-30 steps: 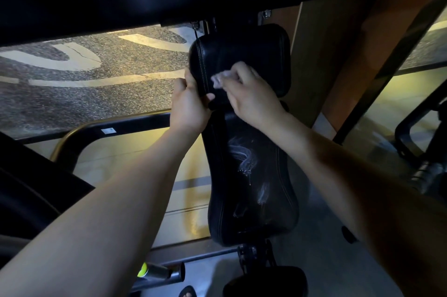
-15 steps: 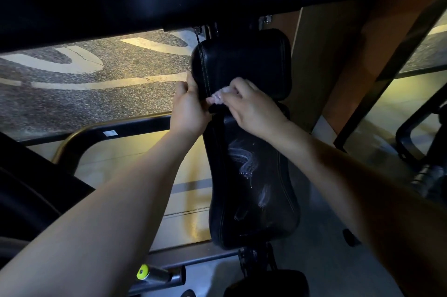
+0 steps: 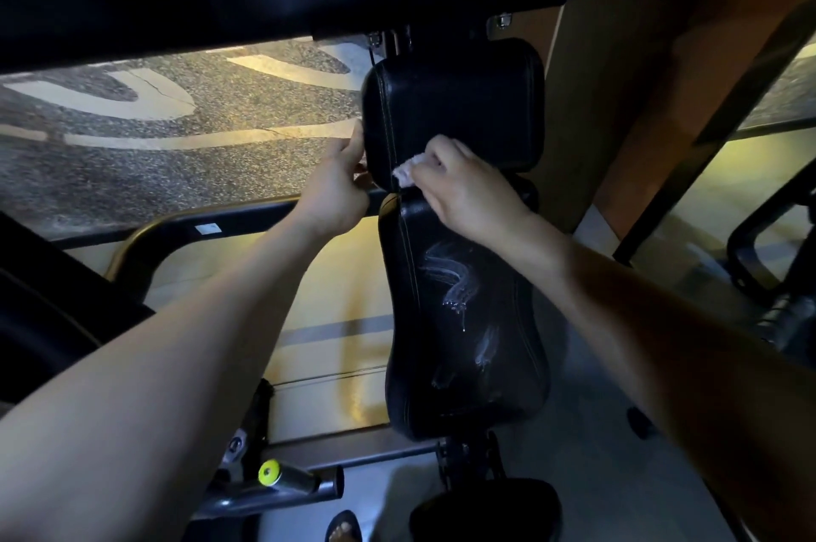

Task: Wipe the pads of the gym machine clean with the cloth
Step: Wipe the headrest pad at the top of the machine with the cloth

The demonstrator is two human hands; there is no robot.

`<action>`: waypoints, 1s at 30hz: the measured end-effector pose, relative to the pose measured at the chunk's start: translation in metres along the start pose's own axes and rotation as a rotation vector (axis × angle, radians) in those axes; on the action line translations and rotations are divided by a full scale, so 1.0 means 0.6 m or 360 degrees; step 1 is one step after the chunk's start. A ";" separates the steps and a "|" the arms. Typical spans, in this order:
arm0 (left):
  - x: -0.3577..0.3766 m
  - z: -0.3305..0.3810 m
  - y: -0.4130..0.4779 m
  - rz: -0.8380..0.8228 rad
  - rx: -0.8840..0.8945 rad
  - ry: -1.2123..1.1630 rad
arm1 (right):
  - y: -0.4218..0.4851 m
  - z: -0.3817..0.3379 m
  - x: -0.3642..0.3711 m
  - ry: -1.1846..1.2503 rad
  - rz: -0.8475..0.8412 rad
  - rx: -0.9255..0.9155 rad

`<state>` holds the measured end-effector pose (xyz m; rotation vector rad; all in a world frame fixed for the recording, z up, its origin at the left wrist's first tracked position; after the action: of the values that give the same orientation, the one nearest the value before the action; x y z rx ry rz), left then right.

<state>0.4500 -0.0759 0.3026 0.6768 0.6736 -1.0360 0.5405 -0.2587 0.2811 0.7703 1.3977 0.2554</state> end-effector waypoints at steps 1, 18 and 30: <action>0.000 0.001 -0.003 -0.0004 0.0005 0.0013 | 0.011 0.003 -0.006 -0.0028 -0.0003 0.0003; -0.005 0.003 -0.044 0.0001 -0.0294 -0.0145 | -0.011 -0.019 0.006 0.0045 0.0042 0.0257; 0.002 0.039 -0.064 0.0056 -0.0317 -0.0292 | -0.082 0.070 -0.040 0.0139 0.0100 0.0337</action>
<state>0.4195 -0.1081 0.3094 0.4133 0.5936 -0.9705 0.5622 -0.3228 0.2686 0.9888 1.5002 0.1931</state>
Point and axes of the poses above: each hand's wrist, its own y-axis towards the middle knuckle, its own x-axis out of the palm, z = x × y, the point moved 1 cm from there along y, towards the middle knuckle, and after that the axes turned 2 degrees about z, right-handed, at the moved point
